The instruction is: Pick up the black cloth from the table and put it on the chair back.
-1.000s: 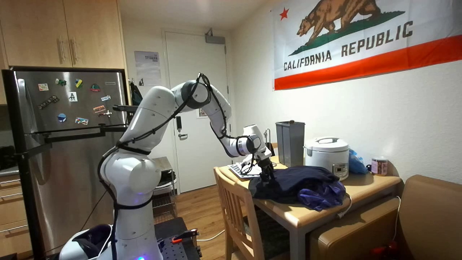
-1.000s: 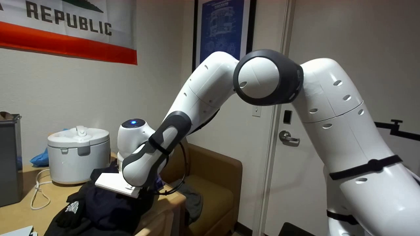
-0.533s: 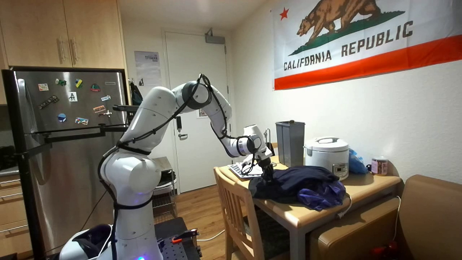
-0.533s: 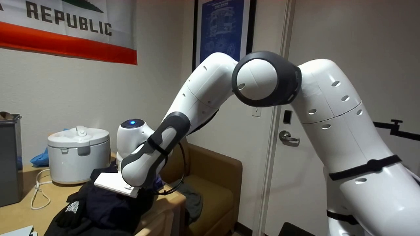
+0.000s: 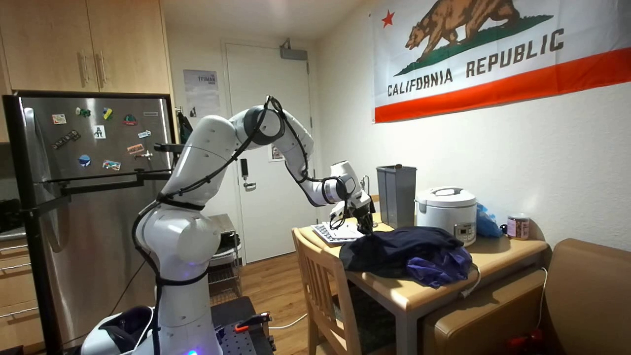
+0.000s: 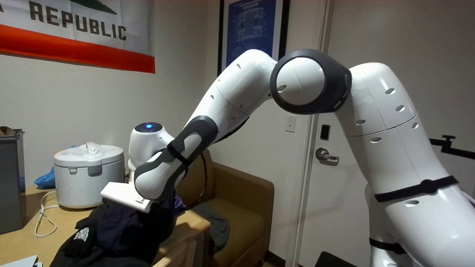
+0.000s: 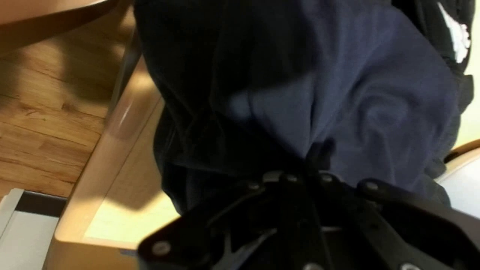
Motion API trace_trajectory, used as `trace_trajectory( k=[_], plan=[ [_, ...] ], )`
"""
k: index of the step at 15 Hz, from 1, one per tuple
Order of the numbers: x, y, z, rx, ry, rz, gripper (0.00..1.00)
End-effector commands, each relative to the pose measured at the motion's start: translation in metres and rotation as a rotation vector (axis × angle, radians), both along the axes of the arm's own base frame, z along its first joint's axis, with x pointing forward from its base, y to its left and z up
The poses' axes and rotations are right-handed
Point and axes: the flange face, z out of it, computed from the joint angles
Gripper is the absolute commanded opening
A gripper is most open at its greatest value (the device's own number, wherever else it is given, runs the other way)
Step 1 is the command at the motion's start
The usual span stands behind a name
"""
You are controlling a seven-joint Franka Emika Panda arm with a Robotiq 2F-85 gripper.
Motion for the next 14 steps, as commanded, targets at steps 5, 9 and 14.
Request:
trace_trajectory(
  k=[5, 9, 14],
  plan=[
    [-0.044, 0.016, 0.073, 0.001, -0.042, 0.040, 0.01],
    [-0.074, 0.023, 0.093, 0.013, -0.018, 0.058, 0.01],
    [-0.116, 0.041, 0.121, 0.003, -0.020, 0.091, 0.01]
  ],
)
